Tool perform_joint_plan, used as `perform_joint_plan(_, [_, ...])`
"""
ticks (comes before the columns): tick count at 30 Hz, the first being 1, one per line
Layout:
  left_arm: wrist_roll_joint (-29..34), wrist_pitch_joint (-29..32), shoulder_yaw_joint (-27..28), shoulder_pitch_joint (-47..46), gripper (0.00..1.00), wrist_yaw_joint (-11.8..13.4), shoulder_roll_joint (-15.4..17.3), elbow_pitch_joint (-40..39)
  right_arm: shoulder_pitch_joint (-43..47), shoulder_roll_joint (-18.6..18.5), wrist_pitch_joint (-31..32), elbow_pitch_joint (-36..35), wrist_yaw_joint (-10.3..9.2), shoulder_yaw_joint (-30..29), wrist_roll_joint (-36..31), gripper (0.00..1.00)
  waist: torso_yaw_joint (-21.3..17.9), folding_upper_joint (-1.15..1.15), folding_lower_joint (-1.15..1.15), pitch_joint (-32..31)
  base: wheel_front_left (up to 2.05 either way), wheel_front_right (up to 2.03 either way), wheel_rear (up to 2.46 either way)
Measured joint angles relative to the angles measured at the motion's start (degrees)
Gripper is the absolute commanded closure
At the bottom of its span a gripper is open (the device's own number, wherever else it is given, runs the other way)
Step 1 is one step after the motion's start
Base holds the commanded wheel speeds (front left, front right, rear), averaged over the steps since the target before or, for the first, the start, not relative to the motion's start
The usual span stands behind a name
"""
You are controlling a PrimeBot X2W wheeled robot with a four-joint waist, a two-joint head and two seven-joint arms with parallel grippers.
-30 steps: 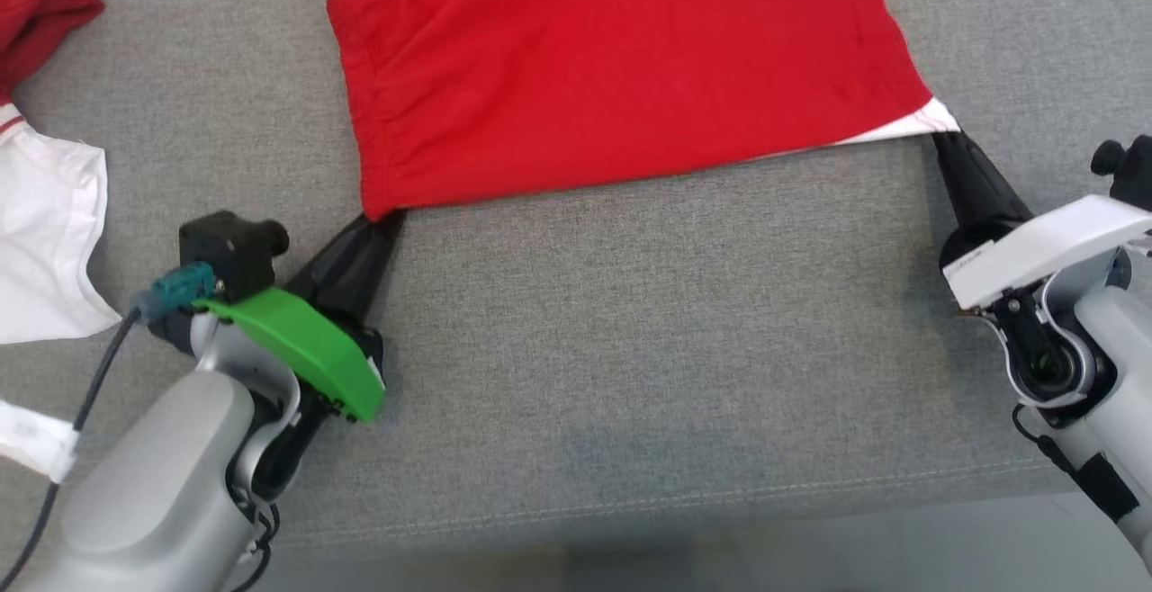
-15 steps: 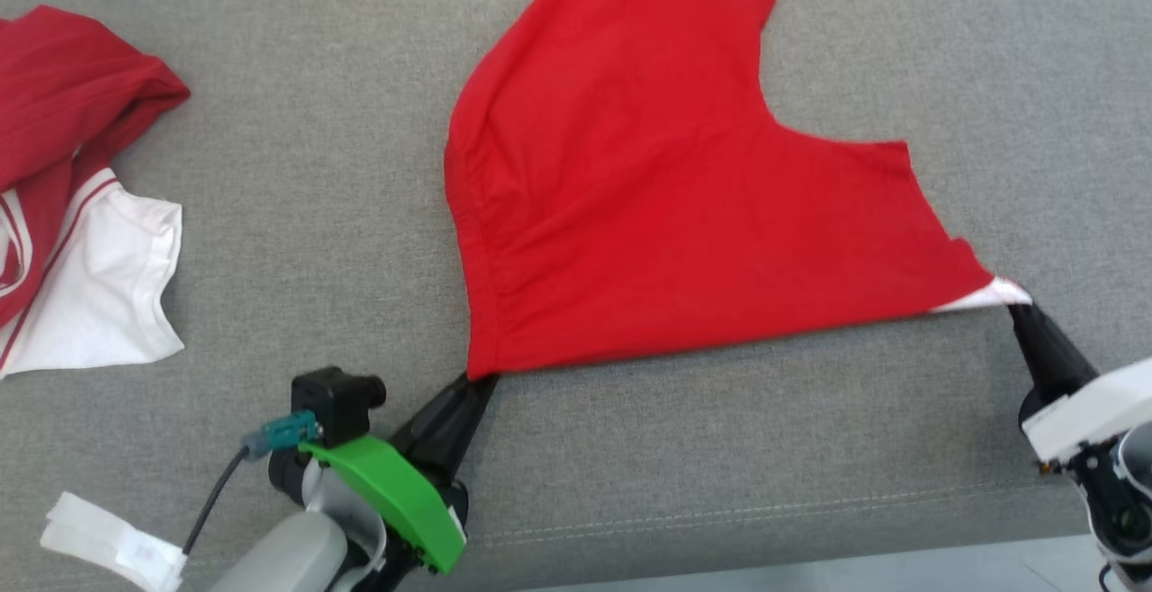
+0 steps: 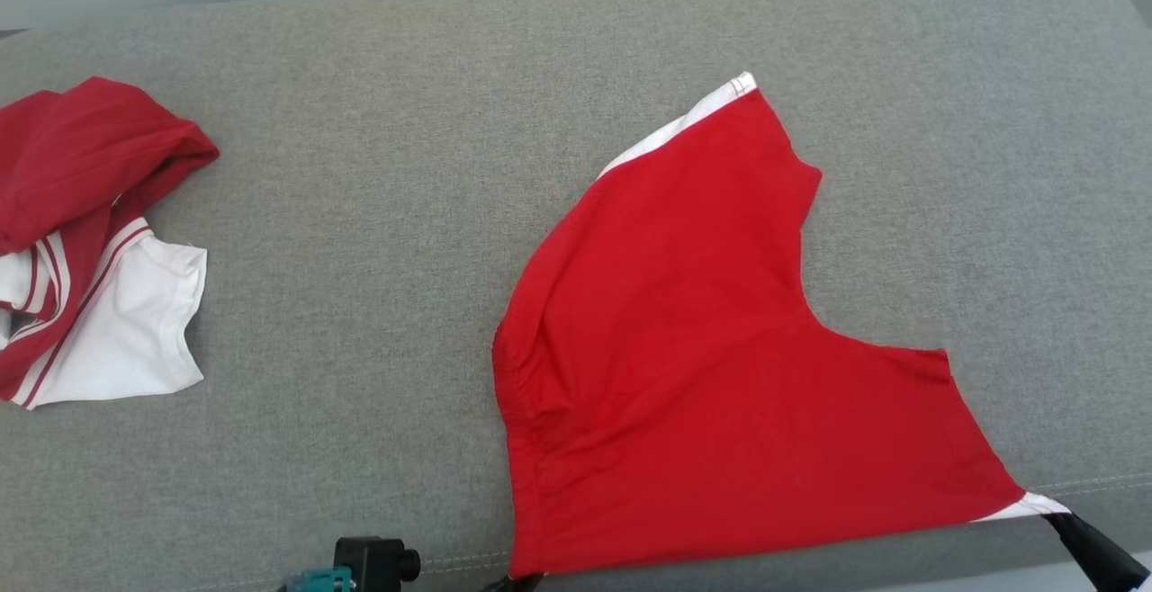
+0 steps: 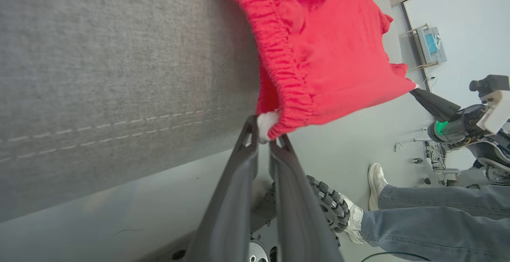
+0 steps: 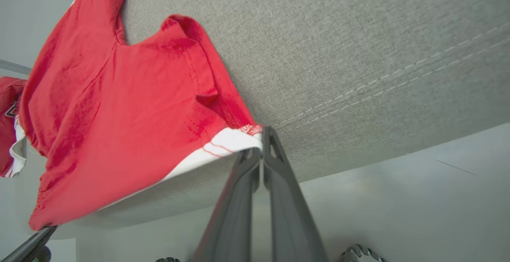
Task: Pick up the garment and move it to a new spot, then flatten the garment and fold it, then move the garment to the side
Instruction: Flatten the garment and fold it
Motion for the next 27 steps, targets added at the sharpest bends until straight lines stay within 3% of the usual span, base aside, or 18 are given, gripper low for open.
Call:
perform_joint_plan(5, [-1.54,2.47,0.02,0.01,1.00,-0.53,2.14,-4.89,-0.44,-3.79,-1.07,-6.06,1.47,-3.28,-0.11,1.00,-0.47,0.00,0.00,0.54,0.00,0.00,0.00])
perform_joint_plan(13, [-7.94,9.45,2.94,-5.03,1.00,-1.08,6.41,-16.16,-10.78,-10.74,0.63,-14.94,1.38,-7.16,-2.57,1.00,0.13,0.00,0.00,2.94,0.00,0.00,0.00])
perform_joint_plan(18, [-12.00,14.92,7.45,-11.93,1.00,-0.13,10.14,-21.70,-19.95,-12.45,4.91,-17.86,-0.99,-7.77,-4.36,1.00,0.95,0.00,0.00,6.02,0.00,0.00,0.00])
perform_joint_plan(27, [-18.76,25.31,11.99,-23.54,1.00,5.45,12.79,-24.53,-35.67,-11.54,13.60,-19.16,-6.37,-6.81,-6.39,1.00,3.34,0.00,0.00,12.58,0.00,0.00,0.00])
